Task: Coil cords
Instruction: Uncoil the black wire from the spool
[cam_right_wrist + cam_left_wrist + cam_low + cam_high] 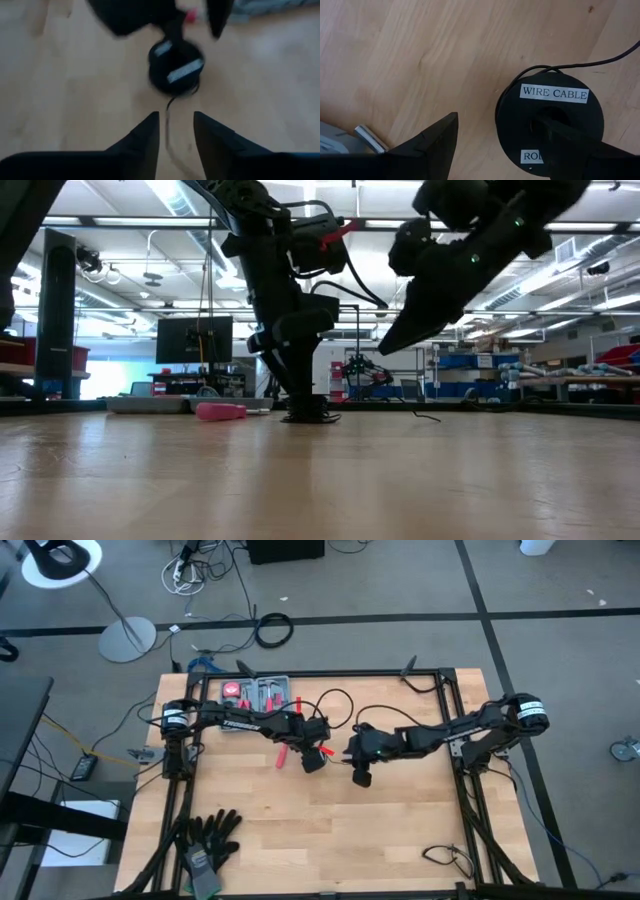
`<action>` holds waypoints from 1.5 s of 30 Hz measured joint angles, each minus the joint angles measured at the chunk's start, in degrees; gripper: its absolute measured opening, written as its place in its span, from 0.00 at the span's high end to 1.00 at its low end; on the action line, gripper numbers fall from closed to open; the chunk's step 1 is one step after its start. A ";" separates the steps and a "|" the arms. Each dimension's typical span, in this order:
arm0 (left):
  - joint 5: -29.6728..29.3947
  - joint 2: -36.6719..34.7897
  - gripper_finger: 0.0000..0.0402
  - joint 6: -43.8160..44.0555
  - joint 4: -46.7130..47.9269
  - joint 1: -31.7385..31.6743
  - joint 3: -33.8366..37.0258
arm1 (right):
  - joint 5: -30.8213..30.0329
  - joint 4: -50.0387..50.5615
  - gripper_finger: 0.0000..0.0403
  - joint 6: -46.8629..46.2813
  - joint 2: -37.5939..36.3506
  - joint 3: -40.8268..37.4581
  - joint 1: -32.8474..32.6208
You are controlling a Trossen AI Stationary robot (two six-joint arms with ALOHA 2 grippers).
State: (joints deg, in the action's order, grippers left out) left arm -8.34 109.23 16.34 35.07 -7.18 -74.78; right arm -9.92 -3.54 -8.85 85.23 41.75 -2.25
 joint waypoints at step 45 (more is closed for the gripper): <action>0.00 -0.09 0.36 -0.72 0.51 0.00 0.04 | -1.49 34.18 0.99 -14.50 4.80 7.77 -3.63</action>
State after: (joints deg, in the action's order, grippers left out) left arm -8.34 109.14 15.61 35.58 -7.18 -74.74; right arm -11.40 30.63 -23.35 90.03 49.52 -5.88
